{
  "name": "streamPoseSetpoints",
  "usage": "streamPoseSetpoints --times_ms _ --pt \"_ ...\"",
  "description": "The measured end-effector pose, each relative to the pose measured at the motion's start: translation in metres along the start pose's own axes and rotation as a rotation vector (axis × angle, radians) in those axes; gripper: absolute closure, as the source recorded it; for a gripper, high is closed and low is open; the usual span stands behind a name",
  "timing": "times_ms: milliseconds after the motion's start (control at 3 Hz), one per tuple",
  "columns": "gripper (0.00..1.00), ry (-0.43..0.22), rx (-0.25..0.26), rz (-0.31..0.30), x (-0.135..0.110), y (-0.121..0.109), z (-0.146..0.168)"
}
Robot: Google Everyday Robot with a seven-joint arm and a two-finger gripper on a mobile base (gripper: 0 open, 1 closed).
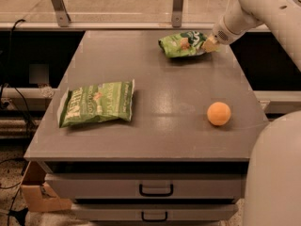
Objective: Move green rice chip bag near orange
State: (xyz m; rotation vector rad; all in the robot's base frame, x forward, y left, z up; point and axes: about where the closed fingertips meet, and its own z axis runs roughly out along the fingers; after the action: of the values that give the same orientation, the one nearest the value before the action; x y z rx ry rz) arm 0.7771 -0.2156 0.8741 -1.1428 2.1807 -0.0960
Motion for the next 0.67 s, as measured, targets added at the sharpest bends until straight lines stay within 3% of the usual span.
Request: streamPoseSetpoints --times_ms 667 --pt "1.0 0.151 0.146 -0.162 -0.011 -0.021 -0.038"
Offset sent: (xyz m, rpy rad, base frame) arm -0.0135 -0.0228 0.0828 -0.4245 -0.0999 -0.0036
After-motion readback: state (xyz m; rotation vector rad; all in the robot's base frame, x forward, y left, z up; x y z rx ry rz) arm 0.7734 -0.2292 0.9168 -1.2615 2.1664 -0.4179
